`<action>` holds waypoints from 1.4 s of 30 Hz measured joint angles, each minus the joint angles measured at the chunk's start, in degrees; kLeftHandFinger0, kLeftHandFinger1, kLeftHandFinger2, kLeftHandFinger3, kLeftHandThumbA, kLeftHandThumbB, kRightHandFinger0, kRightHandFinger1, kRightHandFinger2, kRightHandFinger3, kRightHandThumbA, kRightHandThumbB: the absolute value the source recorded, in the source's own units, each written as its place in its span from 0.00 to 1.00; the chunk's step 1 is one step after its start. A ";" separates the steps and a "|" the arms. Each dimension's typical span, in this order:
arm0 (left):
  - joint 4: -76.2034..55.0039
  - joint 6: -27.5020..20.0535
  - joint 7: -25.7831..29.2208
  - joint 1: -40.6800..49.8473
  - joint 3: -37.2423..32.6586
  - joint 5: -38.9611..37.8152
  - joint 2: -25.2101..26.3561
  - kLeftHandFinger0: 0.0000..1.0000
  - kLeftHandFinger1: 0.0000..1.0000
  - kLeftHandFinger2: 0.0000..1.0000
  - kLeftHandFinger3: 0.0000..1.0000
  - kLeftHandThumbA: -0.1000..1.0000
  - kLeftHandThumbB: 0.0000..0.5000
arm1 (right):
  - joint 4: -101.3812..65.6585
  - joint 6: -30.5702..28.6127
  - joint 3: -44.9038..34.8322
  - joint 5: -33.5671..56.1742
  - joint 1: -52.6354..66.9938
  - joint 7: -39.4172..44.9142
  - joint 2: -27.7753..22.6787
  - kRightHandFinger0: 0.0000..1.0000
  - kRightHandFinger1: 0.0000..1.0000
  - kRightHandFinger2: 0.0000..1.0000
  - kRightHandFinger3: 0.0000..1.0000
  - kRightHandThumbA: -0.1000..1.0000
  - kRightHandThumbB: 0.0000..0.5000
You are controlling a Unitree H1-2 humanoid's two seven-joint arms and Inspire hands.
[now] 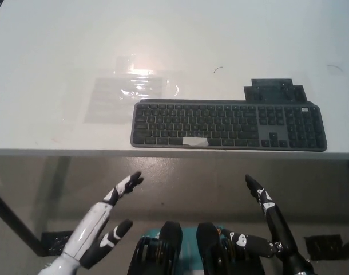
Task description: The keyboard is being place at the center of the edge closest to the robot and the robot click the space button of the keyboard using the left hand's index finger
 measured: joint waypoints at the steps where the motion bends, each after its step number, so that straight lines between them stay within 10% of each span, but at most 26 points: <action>1: 1.49 -0.48 -0.01 0.13 0.14 -0.44 -0.17 1.00 1.00 1.00 1.00 1.00 0.68 | 0.00 -0.02 0.03 0.01 0.10 0.00 0.01 1.00 1.00 1.00 1.00 1.00 0.83; 42: 17.69 -1.09 -1.99 -1.03 4.93 -10.07 -6.09 1.00 1.00 1.00 1.00 1.00 0.71 | -0.01 -0.10 0.55 0.39 0.86 -0.10 0.20 1.00 1.00 1.00 1.00 1.00 0.87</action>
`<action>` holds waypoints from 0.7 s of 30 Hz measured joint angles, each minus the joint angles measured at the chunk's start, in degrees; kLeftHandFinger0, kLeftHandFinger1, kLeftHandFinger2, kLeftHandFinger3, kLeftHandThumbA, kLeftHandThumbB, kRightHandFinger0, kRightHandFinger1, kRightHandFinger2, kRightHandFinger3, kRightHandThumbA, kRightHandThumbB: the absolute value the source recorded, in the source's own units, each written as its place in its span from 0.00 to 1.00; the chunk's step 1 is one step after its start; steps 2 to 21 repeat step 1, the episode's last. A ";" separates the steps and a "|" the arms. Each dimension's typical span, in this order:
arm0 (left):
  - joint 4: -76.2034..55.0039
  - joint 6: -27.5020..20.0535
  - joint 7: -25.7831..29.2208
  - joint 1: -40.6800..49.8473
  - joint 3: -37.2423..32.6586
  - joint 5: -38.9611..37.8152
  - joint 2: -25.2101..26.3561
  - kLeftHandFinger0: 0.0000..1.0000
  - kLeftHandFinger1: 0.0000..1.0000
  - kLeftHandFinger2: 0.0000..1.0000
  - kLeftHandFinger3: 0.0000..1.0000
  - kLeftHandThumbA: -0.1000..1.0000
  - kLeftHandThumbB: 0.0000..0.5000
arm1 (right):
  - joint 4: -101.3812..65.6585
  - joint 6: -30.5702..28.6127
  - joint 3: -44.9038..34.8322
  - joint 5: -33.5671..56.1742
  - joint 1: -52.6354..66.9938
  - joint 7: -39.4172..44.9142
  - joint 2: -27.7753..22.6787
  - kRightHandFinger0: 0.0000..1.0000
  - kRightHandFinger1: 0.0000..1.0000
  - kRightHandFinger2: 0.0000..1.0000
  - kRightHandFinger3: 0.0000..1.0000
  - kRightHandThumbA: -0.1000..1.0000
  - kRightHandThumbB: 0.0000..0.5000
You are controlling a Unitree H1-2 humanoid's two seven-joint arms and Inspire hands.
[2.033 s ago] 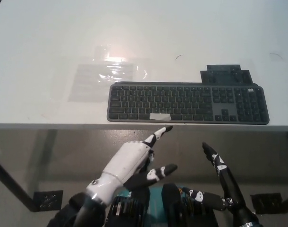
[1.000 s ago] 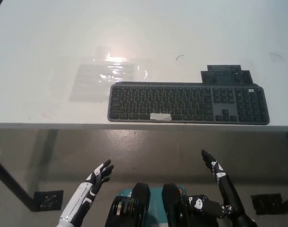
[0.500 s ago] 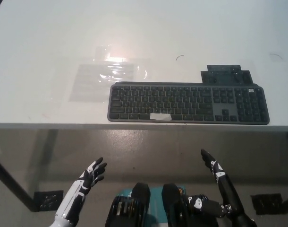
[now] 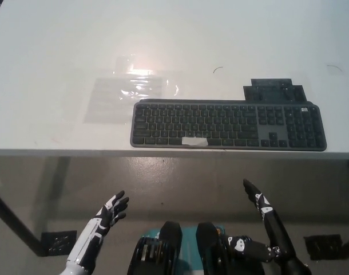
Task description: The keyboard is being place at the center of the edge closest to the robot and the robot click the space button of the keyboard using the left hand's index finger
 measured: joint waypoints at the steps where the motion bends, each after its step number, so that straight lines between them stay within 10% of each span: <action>1: -0.02 0.02 0.00 0.00 0.00 0.00 0.00 1.00 1.00 1.00 1.00 1.00 0.71 | 0.00 0.00 0.00 -0.01 -0.04 0.00 0.00 1.00 1.00 1.00 1.00 1.00 0.87; 21: -0.02 0.02 0.00 0.00 0.00 0.00 0.00 1.00 1.00 1.00 1.00 1.00 0.71 | 0.00 0.00 0.00 -0.01 -0.04 0.00 0.00 1.00 1.00 1.00 1.00 1.00 0.87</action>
